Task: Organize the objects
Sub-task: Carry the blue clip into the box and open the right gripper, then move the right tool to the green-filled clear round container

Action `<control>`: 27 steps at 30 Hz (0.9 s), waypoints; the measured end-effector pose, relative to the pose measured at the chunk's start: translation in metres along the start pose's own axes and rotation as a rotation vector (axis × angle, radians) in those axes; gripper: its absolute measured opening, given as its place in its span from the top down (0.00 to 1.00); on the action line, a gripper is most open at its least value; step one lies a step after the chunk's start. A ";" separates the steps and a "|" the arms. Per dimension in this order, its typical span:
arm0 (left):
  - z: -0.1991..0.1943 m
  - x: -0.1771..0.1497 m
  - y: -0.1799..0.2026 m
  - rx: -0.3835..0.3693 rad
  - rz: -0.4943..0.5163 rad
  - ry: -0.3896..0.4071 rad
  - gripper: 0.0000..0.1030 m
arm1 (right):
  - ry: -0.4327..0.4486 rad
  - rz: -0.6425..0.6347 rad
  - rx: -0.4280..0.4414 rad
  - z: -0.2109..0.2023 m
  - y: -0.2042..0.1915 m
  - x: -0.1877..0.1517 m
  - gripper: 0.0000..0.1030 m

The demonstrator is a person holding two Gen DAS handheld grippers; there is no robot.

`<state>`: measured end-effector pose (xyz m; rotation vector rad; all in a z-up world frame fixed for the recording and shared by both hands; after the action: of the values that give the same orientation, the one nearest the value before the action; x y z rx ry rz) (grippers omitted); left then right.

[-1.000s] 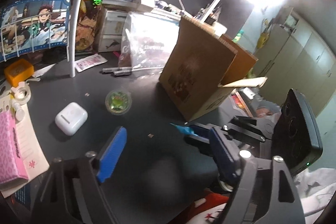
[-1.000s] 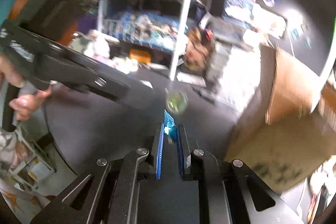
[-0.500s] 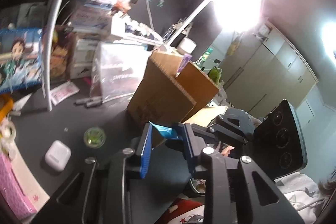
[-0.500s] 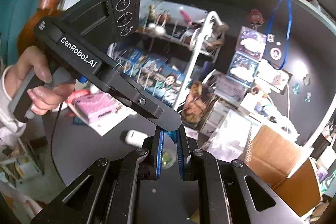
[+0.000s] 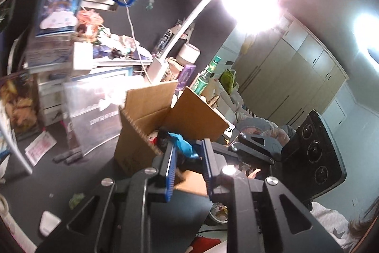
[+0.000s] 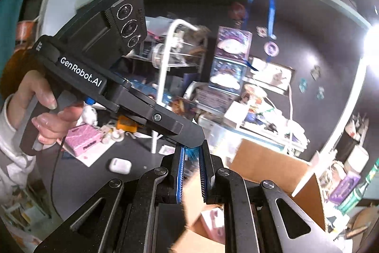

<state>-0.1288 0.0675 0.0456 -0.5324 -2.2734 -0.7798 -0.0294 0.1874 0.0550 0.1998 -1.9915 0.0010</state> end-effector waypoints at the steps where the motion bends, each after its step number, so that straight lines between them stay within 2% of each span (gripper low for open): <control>1: 0.007 0.004 0.003 0.000 0.004 -0.011 0.82 | -0.005 0.014 -0.004 -0.001 0.006 -0.001 0.93; 9: 0.063 0.024 0.015 0.038 0.024 -0.115 0.82 | -0.106 0.166 -0.006 -0.001 0.057 -0.018 0.93; 15: 0.091 0.026 0.018 0.107 0.050 -0.182 0.81 | -0.241 0.238 -0.018 0.009 0.075 -0.030 0.93; 17: 0.093 0.027 0.019 0.133 0.067 -0.190 0.76 | -0.269 0.249 -0.019 0.010 0.075 -0.033 0.92; 19: 0.092 0.028 0.020 0.150 0.076 -0.185 0.56 | -0.284 0.246 -0.028 0.010 0.073 -0.035 0.86; 22: 0.079 0.027 0.023 0.177 0.104 -0.151 0.42 | -0.273 0.229 -0.033 0.008 0.068 -0.032 0.80; 27: 0.037 0.025 0.017 0.245 0.120 -0.051 0.30 | -0.208 0.174 0.033 0.008 0.041 -0.017 0.80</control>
<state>-0.1532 0.1082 0.0476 -0.5712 -2.3175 -0.4255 -0.0351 0.2297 0.0398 0.0483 -2.2123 0.1293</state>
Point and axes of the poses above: each gripper's, at about its wrist camera, not at the fingertips, and z roughly the way its jaws point, y to its right, x to its top, the point moved 3 cm from there along z, roughly the way its jaws point, and after that the axes turned 14 degrees about x, right-handed, at the moved point
